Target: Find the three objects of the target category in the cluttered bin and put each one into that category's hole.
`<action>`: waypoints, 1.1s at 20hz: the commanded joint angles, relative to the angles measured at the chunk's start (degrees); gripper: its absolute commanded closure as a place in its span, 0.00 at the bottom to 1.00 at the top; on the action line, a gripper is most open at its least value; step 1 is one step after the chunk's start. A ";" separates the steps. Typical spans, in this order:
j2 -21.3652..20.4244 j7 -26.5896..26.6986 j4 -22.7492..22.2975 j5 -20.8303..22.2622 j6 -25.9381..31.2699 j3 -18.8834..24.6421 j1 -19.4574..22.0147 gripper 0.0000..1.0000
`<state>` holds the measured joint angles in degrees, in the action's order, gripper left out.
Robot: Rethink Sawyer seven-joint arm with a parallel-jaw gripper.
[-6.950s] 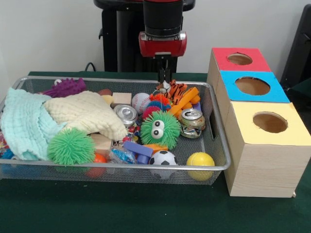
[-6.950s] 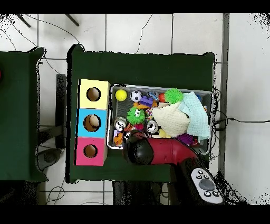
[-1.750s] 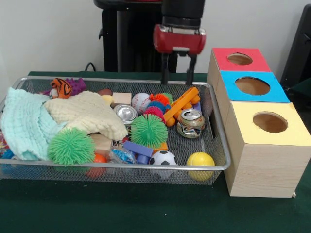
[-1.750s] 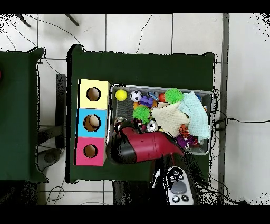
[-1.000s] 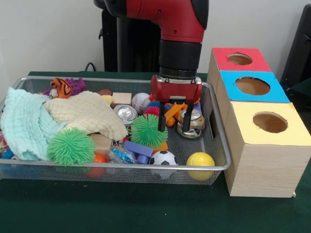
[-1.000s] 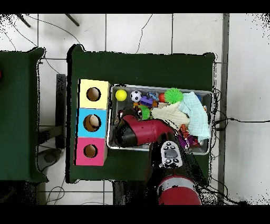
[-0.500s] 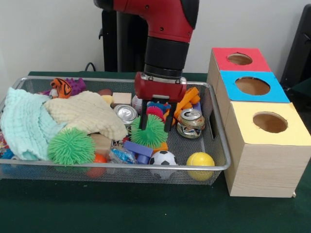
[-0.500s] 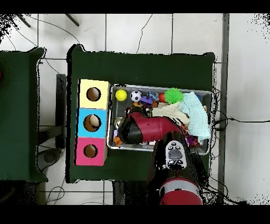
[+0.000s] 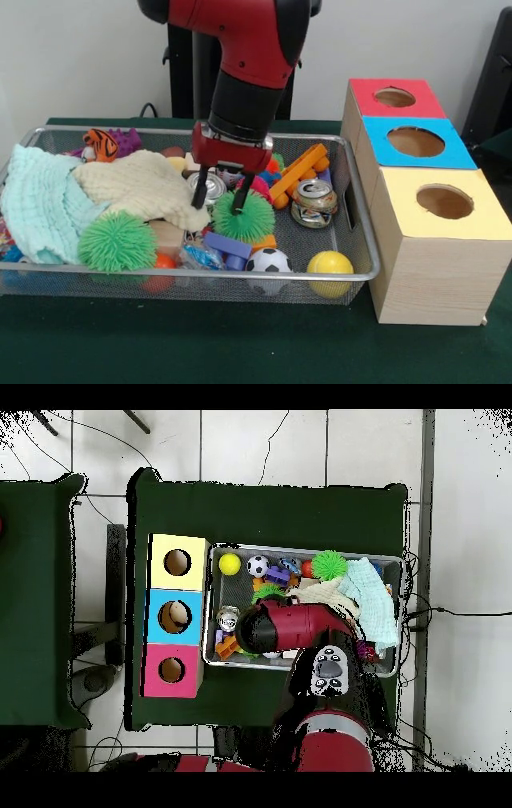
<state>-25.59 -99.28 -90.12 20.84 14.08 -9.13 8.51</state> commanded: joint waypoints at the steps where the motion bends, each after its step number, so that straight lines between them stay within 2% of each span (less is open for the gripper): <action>1: 6.44 -5.02 1.11 0.13 5.82 0.60 1.55 0.00; 6: 7.97 -3.38 -0.96 -0.21 3.26 5.04 5.28 0.00; 11: 9.67 1.34 -3.82 -2.11 6.23 15.65 13.69 0.00; 14: 9.65 2.05 -4.34 -2.15 6.54 18.64 15.97 0.00; 15: 9.57 1.24 -4.22 -1.90 7.64 18.66 15.92 1.00; 19: 9.27 0.41 -4.03 -0.47 4.52 18.91 15.81 1.00; 22: 9.64 0.95 -4.42 -0.38 5.75 20.05 16.95 1.00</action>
<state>-23.25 -99.28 -90.33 19.18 14.08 3.85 24.00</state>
